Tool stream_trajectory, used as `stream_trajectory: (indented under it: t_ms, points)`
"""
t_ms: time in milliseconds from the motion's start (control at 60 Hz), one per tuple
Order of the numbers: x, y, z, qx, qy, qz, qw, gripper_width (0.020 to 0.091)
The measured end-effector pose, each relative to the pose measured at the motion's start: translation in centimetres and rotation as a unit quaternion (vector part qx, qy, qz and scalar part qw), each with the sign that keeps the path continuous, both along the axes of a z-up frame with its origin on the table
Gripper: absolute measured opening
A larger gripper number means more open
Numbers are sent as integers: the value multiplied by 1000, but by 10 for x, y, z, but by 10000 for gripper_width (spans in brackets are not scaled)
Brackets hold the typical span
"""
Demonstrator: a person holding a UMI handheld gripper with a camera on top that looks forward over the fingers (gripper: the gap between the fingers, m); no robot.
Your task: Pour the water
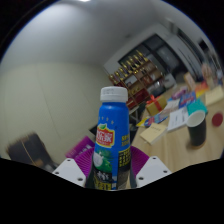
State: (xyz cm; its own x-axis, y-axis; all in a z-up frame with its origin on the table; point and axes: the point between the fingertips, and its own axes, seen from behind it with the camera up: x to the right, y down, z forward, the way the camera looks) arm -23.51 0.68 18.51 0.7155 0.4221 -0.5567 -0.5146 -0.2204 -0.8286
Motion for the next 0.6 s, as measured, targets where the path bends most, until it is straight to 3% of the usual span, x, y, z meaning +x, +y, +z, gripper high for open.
stream_trajectory:
  t_ms: [117, 217, 267, 300, 317, 400, 600]
  points:
    - [22, 14, 27, -76, 209, 65, 973, 506]
    - [53, 51, 20, -154, 374, 108, 908, 505]
    - [36, 21, 36, -182, 429, 112, 878, 506]
    - [56, 35, 13, -194, 452, 123, 862, 508]
    - [41, 20, 27, -202, 466, 120, 853, 504]
    - [63, 31, 6, -226, 520, 137, 812, 505]
    - [75, 7, 35, -209, 600, 148, 758, 503]
